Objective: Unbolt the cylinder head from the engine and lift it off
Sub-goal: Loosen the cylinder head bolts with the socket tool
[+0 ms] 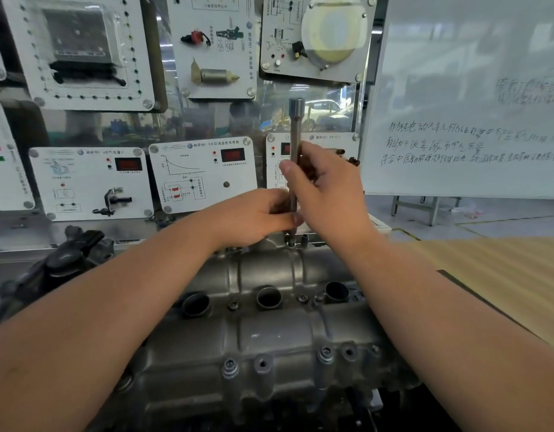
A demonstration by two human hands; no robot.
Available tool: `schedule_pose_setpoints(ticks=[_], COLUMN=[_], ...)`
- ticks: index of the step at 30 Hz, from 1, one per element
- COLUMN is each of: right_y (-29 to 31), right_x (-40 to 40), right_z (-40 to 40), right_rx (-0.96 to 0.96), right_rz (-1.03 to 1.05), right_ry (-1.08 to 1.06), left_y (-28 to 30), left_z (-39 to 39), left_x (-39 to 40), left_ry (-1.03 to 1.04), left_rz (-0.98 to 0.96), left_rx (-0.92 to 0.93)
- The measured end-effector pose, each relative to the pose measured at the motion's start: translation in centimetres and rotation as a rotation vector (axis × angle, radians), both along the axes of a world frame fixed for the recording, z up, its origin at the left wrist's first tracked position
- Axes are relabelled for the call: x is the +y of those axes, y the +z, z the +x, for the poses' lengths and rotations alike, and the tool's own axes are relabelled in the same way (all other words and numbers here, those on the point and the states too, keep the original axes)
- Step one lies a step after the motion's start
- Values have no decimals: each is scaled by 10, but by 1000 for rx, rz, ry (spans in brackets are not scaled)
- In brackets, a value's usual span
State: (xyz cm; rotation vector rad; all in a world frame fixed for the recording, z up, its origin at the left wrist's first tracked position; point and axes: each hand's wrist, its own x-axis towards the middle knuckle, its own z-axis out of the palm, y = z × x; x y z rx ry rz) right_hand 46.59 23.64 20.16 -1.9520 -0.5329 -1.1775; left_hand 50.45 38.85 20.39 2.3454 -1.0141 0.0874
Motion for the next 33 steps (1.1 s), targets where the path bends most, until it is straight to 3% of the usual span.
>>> schedule_pose_setpoints(ticks=[6,12,19,25,33], right_y=[0,0,1,1,2], right_x=[1,3,2,3,-1], right_z=[-2,-4,-3,-3,-3], right_rx=[121,-24,115,-1,149], right_rz=[39,-12,63,-16,39], right_ry=[91,10,89,9,114], left_y=[1,3,2,3,0], left_z=[-1,-3,-3,-2,-2], left_x=[3,0,2,-1,3], left_ry=[-17,-7,11,11,25], left_rz=[-25,-2,3,-2,-18], left_rx=[31,-8,26,-23,32])
